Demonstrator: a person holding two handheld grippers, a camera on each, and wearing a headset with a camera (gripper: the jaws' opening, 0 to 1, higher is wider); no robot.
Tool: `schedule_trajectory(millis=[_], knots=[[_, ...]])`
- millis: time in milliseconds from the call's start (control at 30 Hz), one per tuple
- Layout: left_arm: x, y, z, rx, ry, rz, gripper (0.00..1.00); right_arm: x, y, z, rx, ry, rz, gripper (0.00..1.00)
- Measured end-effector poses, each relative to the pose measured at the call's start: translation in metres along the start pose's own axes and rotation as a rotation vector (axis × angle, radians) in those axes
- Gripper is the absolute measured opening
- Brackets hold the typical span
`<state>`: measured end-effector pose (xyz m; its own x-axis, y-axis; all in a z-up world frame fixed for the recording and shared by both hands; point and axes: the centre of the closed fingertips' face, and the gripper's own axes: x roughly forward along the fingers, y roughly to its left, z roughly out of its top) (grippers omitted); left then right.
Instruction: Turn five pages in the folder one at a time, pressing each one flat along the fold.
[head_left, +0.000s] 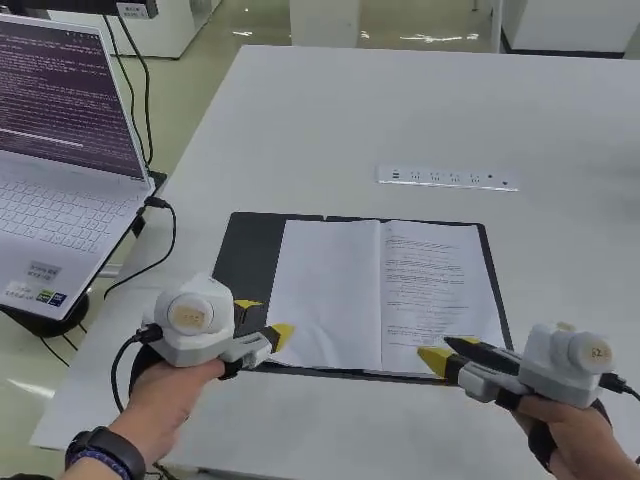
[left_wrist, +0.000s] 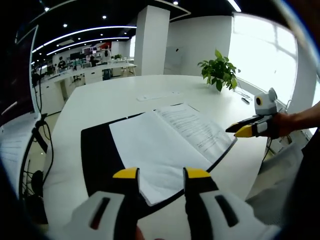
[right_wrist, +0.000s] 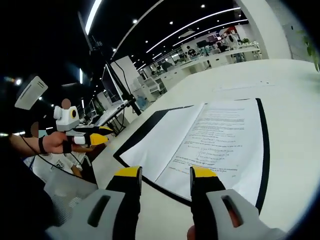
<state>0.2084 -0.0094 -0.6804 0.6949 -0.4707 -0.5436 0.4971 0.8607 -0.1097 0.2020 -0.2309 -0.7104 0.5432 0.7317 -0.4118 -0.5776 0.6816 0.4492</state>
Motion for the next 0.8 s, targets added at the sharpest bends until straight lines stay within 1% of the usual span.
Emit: schedule_trajectory(millis=[100,200,333,467,600,667,733,800], knots=[[-0.007,0.001,0.006,0.012,-0.007,0.005,0.36,-0.009,-0.005,0.006,-0.01,-0.017,-0.013,0.4],[-0.014,0.003,0.01,0.017,-0.011,0.008,0.39,-0.017,-0.007,0.009,-0.017,-0.028,-0.023,0.42],[-0.025,0.007,0.013,0.015,-0.023,0.02,0.42,-0.029,-0.011,0.008,-0.023,-0.04,-0.038,0.5],[-0.033,0.006,0.014,0.016,-0.028,0.026,0.45,-0.041,-0.015,0.004,-0.017,-0.047,-0.061,0.51],[-0.042,0.002,0.011,0.005,-0.039,0.036,0.49,-0.054,-0.016,0.005,-0.018,-0.064,-0.084,0.53],[-0.045,0.0,0.01,0.003,-0.04,0.038,0.51,-0.058,-0.016,0.005,-0.015,-0.071,-0.089,0.55],[-0.048,-0.001,0.01,0.001,-0.042,0.042,0.53,-0.065,-0.017,0.007,-0.006,-0.09,-0.101,0.56],[-0.051,-0.001,0.011,0.0,-0.045,0.045,0.56,-0.069,-0.017,0.007,-0.004,-0.097,-0.106,0.57]])
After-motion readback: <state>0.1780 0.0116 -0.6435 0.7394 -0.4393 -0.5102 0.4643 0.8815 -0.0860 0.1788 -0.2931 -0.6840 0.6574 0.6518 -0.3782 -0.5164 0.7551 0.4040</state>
